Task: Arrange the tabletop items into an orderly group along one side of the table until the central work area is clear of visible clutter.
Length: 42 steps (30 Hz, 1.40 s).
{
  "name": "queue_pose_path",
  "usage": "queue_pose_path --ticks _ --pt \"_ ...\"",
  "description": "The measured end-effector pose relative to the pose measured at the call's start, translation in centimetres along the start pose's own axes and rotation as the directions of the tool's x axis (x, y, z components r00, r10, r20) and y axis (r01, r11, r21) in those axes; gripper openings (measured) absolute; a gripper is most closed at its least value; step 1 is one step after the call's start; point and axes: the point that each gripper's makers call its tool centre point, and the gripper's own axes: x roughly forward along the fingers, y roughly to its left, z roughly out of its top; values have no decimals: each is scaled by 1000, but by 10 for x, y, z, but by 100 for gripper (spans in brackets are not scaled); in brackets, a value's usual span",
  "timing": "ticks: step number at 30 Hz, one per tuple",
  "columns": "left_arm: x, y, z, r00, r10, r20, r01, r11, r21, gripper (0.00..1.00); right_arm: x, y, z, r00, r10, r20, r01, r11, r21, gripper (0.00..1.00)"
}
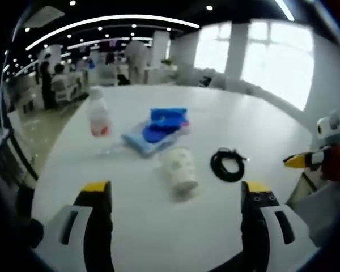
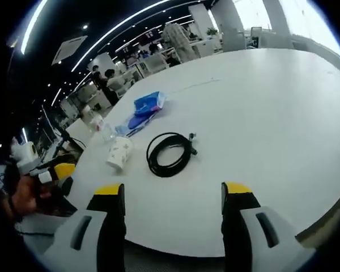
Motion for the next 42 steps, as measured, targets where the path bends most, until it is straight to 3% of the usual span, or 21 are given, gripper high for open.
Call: queue_pose_path --ticks 3,12,15,24,25,29,31,37,42 --pt "-1 9 -5 998 55 -22 -54 998 46 92 9 -6 11 1000 25 -1 -25 1000 -8 68" --pt "-2 12 -6 998 55 -26 -54 998 44 92 37 -17 46 998 66 12 -66 998 -19 69" --pt "-1 11 -6 998 51 -27 -50 998 42 92 53 -11 68 996 90 20 -89 995 -47 69" --pt "0 10 -8 999 40 -32 -40 999 28 92 96 4 113 992 124 32 -119 985 -122 67" --pt "0 11 -10 998 49 -40 -47 997 57 92 106 7 119 992 125 32 -120 985 -124 67" --pt "0 10 -11 998 55 -43 -51 995 89 91 131 14 128 991 133 26 -129 984 -121 63" --pt "-1 11 -9 998 51 -33 -49 996 70 91 143 17 131 990 137 27 -132 983 -124 59" --pt "-1 19 -10 998 57 -30 -57 998 8 91 172 27 135 991 137 -2 -137 986 -99 60" --pt "0 15 -8 999 42 -20 -42 999 3 91 201 34 150 992 124 3 -123 987 -100 58"
